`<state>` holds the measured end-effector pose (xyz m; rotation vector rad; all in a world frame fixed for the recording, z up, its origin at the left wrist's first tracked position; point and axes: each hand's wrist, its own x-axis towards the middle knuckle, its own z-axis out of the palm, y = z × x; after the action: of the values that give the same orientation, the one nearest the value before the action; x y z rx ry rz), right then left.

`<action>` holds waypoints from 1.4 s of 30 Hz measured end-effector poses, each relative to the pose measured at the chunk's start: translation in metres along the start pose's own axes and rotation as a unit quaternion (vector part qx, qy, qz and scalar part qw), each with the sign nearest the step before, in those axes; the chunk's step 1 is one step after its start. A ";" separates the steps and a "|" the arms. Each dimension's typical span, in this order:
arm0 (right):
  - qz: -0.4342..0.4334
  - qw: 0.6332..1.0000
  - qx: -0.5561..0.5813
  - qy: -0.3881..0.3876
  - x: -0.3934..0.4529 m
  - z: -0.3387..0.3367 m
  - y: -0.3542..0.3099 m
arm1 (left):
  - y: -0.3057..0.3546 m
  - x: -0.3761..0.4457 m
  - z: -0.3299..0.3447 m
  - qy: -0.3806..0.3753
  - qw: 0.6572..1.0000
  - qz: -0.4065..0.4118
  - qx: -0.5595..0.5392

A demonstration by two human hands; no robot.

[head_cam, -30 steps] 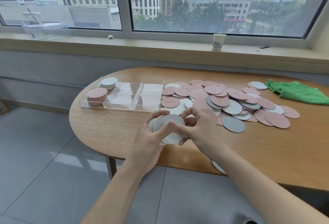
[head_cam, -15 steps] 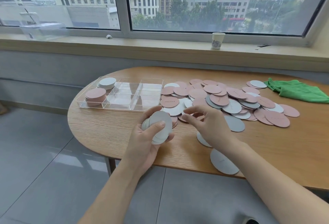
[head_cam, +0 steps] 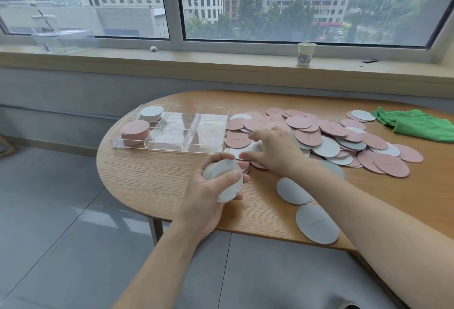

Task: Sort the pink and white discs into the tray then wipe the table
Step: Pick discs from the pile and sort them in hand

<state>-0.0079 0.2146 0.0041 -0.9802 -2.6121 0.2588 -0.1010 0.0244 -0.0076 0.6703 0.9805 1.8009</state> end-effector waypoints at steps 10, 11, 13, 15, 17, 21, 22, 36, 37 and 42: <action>0.107 0.985 0.114 -0.069 0.024 0.007 -0.009 | 0.002 0.001 0.001 0.013 1.000 -0.002 0.009; 0.114 0.984 0.113 -0.073 0.025 0.007 -0.010 | 0.002 0.002 0.002 0.014 1.000 -0.004 0.011; 0.126 0.982 0.113 -0.083 0.030 0.008 -0.011 | 0.002 0.001 0.002 0.016 1.000 -0.006 0.015; 0.136 0.979 0.121 -0.095 0.034 0.008 -0.011 | 0.002 0.000 0.002 0.018 1.000 -0.006 0.018; 0.150 0.975 0.131 -0.101 0.037 0.009 -0.010 | 0.002 0.000 0.002 0.019 1.000 -0.008 0.019; 0.186 0.965 0.154 -0.099 0.040 0.012 -0.009 | 0.003 -0.002 0.002 0.021 1.000 -0.012 0.010; 0.188 0.964 0.160 -0.099 0.041 0.012 -0.008 | 0.003 -0.002 0.002 0.019 1.000 -0.012 0.010; 0.017 0.995 0.063 -0.069 -0.006 -0.007 0.030 | 0.005 0.000 0.002 0.013 0.999 -0.026 0.017; 0.012 0.995 0.072 -0.074 -0.009 -0.010 0.034 | 0.005 0.001 0.003 0.013 0.999 -0.025 0.019; 0.024 0.985 0.122 -0.119 -0.018 -0.028 0.045 | 0.004 0.001 0.003 0.020 0.999 -0.027 0.022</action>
<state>0.0423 0.2371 0.0129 -0.9783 -2.6822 0.7298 -0.1011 0.0254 -0.0024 0.6312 1.0587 1.7553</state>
